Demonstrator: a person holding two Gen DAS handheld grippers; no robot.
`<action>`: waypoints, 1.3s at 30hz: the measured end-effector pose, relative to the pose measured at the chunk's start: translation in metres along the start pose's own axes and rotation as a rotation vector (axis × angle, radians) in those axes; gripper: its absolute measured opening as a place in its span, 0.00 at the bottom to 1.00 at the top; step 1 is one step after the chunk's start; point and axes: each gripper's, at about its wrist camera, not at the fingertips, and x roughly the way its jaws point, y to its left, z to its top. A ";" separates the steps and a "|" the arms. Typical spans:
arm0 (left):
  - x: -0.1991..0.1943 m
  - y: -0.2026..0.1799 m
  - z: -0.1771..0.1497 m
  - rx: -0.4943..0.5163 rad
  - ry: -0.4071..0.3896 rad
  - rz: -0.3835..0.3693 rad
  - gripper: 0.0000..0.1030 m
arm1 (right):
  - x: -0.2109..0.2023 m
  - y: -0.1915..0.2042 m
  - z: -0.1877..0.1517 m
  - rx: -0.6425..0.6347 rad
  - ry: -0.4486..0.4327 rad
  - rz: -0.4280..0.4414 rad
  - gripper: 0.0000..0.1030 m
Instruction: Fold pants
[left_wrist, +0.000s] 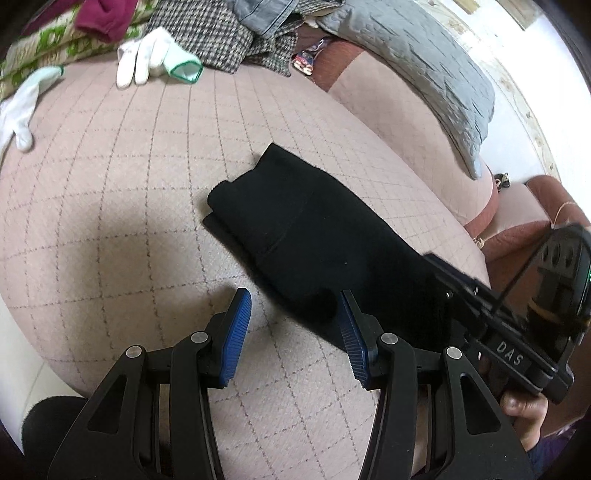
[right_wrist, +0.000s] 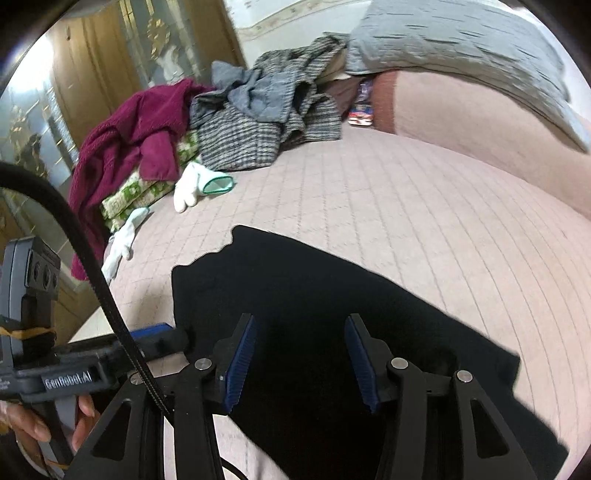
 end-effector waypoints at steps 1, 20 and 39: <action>0.003 0.001 0.001 -0.010 0.009 -0.003 0.46 | 0.003 0.002 0.004 -0.014 0.005 0.005 0.49; 0.021 0.010 0.021 -0.049 -0.012 -0.072 0.54 | 0.094 0.020 0.069 -0.234 0.133 0.065 0.55; 0.015 0.009 0.026 -0.021 -0.099 -0.112 0.18 | 0.102 0.022 0.077 -0.218 0.109 0.154 0.13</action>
